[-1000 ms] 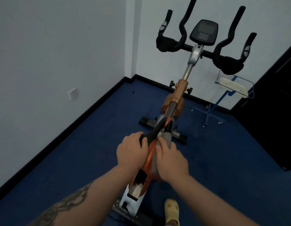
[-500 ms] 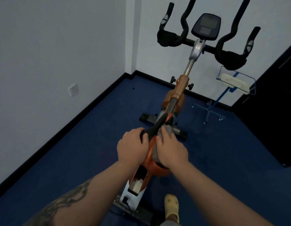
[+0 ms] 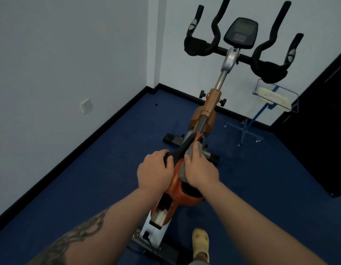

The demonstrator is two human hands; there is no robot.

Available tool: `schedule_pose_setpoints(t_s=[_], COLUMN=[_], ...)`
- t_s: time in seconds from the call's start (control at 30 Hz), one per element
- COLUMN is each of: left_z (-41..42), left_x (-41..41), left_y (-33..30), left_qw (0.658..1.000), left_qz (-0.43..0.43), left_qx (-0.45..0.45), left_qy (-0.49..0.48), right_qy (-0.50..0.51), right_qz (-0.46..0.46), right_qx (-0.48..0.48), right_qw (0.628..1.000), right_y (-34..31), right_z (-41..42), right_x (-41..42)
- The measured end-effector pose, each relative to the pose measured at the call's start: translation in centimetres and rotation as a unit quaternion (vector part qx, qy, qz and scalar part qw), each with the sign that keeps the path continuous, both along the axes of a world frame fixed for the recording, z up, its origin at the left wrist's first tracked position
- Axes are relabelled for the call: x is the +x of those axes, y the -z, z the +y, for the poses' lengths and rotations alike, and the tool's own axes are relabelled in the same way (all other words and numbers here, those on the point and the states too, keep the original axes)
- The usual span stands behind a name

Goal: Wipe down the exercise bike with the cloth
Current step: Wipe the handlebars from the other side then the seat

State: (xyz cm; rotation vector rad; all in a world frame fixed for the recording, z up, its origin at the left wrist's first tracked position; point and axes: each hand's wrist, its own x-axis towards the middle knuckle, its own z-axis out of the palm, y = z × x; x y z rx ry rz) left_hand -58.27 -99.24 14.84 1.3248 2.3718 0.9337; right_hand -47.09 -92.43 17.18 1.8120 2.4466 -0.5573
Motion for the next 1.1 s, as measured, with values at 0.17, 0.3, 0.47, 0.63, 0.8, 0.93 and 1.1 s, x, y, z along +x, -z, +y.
schedule_pose_setpoints(t_s=[0.17, 0.3, 0.47, 0.63, 0.8, 0.93, 1.1], left_z=[-0.1, 0.1, 0.0, 0.0, 0.1, 0.1, 0.0], left_x=[0.1, 0.0, 0.0, 0.0, 0.1, 0.0, 0.0], left_y=[0.2, 0.3, 0.3, 0.5, 0.3, 0.5, 0.6], left_qw=[1.000, 1.000, 1.000, 1.000, 1.000, 1.000, 1.000], left_qz=[0.003, 0.002, 0.004, 0.003, 0.001, -0.004, -0.010], left_qx=[-0.001, 0.004, 0.007, 0.006, 0.011, 0.013, 0.023], left_qy=[-0.002, -0.001, 0.000, -0.001, 0.003, -0.001, 0.000], right_qy=[0.015, -0.030, 0.044, -0.001, -0.043, 0.081, 0.108], right_qz=[-0.028, -0.022, -0.007, 0.008, 0.084, 0.162, 0.139], right_qx=[0.002, 0.030, -0.016, 0.053, 0.056, -0.075, -0.005], right_qw=[1.000, 0.999, 0.999, 0.999, 0.994, 0.981, 0.984], right_y=[-0.1, 0.4, -0.4, 0.7, 1.2, 0.4, 1.5], right_z=[-1.1, -3.9, -0.2, -4.7, -5.9, -2.9, -7.3], right_x=[-0.5, 0.6, -1.1, 0.7, 3.7, 2.7, 2.7])
